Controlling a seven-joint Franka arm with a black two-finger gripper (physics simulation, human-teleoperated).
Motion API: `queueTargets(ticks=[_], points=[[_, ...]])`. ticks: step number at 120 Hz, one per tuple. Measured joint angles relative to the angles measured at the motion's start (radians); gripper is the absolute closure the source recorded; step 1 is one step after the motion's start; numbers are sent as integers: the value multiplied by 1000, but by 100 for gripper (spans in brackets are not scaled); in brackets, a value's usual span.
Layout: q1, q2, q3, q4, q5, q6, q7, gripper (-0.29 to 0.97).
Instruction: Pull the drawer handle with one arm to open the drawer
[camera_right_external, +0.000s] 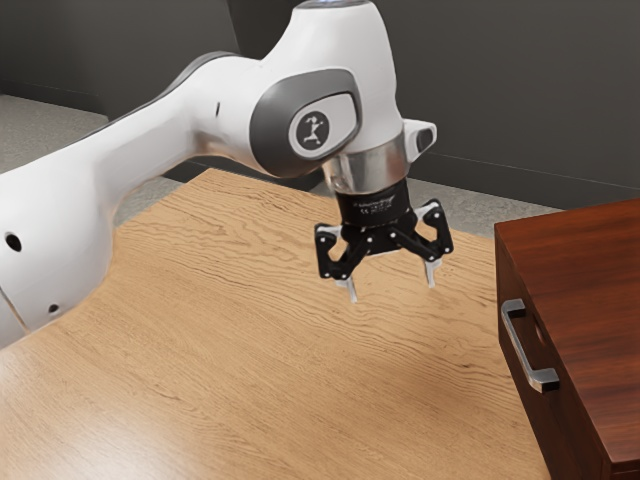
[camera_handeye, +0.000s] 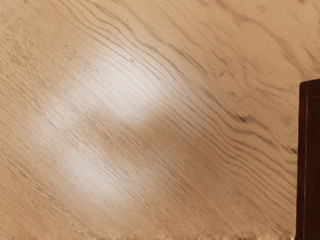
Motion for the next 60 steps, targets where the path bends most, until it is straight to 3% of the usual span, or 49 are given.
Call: queueTargets(ticks=[60], points=[[-14, -10, -84, -11, 5, 2, -82, 0]])
